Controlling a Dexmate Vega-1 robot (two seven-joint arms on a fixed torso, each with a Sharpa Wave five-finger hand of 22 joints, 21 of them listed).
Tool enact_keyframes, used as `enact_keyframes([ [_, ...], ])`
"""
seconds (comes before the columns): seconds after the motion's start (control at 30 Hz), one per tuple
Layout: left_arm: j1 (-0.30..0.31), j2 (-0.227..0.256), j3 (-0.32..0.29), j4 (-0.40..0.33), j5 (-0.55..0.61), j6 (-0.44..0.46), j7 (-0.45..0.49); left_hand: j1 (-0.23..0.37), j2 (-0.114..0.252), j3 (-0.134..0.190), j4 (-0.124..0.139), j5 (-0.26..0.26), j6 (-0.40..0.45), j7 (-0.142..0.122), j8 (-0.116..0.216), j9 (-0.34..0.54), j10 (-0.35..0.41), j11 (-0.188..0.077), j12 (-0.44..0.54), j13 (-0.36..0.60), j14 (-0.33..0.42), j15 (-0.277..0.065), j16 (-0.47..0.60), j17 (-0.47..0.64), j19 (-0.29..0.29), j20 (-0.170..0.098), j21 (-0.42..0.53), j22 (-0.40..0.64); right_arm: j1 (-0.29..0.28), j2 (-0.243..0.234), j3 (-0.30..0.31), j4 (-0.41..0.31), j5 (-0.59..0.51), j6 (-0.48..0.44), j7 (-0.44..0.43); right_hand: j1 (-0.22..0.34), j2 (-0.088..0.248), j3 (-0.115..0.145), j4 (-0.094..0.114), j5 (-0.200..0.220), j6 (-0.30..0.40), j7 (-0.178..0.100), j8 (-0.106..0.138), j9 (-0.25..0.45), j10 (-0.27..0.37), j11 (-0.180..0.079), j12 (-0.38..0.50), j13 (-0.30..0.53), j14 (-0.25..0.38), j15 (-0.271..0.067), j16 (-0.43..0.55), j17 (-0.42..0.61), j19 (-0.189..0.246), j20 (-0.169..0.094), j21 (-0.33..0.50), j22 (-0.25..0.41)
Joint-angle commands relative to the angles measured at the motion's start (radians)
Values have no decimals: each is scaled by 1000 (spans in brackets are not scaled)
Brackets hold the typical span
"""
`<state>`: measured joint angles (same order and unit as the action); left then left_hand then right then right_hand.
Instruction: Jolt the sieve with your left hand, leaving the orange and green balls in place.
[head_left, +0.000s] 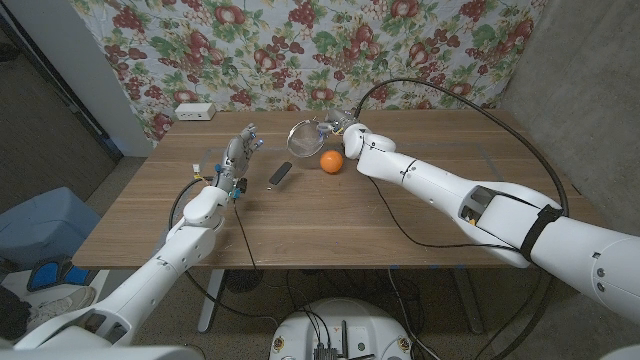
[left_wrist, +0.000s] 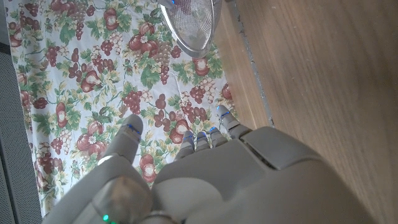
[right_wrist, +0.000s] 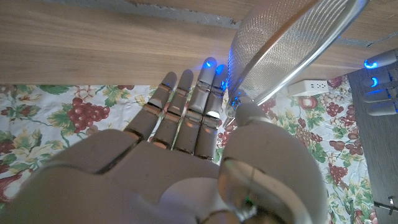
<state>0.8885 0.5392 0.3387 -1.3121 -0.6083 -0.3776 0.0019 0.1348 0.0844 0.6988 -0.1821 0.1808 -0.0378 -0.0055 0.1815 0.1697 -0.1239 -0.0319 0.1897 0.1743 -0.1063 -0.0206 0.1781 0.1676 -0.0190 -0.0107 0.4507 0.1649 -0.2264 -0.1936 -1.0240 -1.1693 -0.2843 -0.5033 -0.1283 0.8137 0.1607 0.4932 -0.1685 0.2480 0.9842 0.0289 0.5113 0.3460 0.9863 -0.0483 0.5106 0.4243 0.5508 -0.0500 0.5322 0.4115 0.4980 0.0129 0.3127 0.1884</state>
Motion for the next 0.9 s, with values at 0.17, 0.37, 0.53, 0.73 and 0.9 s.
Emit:
enact_keyframes([
  [0.17, 11, 39, 6, -47, 15, 65, 19, 50, -32, 0, -9, -9, -16, 3, 10, 6, 6, 10, 6, 6, 53, 33, 18, 4, 44, 19, -13, 5, 14, 3, 11, -9, 36, -11, -17, 14, -6, 4, 2, 12, 4, 3, 16, 14, 9, 3, 9, 12, 14, -113, 0, 6, 3, 7, 4, 2],
  [0.37, 13, 59, 8, -73, 19, 101, 25, 75, -46, -2, -8, -9, -6, 5, 17, 6, 38, 20, 16, 6, 91, 38, 24, 5, 77, 26, -15, 7, 3, -3, 16, -20, 38, 18, -46, 15, -7, 3, 3, 15, 2, 3, 21, 20, 9, 2, 11, 18, 14, -115, 0, 8, 4, 7, 5, 2],
  [0.53, 9, 76, 15, -89, 24, 134, 24, 92, -58, -4, -9, -9, 0, 9, 20, 7, 51, 20, 18, 7, 117, 36, 27, 5, 102, 31, -15, 7, 0, -4, 19, -25, 35, 25, -61, 16, -7, 4, 3, 19, 1, 2, 26, 26, 7, 3, 14, 24, 15, -114, -2, 9, 4, 7, 5, 2],
  [0.73, 0, 87, 20, -93, 25, 149, 7, 106, -72, -7, -10, -9, 7, 17, 24, 7, 62, 23, 20, 7, 130, 33, 26, 6, 117, 33, -17, 7, 1, 1, 20, -16, 36, 29, -70, 17, -8, 3, 3, 23, -2, 5, 32, 34, 7, 3, 17, 31, 17, -116, -2, 11, 2, 6, 5, 2],
  [0.9, -3, 96, 21, -102, 19, 168, -3, 123, -86, -9, -11, -9, 20, 26, 29, 8, 74, 26, 22, 8, 144, 36, 26, 6, 132, 36, -20, 7, -1, 2, 25, -12, 37, 44, -83, 18, -10, 4, 3, 26, -3, 6, 37, 39, 6, 2, 19, 36, 18, -117, -4, 12, 1, 5, 5, 2],
])
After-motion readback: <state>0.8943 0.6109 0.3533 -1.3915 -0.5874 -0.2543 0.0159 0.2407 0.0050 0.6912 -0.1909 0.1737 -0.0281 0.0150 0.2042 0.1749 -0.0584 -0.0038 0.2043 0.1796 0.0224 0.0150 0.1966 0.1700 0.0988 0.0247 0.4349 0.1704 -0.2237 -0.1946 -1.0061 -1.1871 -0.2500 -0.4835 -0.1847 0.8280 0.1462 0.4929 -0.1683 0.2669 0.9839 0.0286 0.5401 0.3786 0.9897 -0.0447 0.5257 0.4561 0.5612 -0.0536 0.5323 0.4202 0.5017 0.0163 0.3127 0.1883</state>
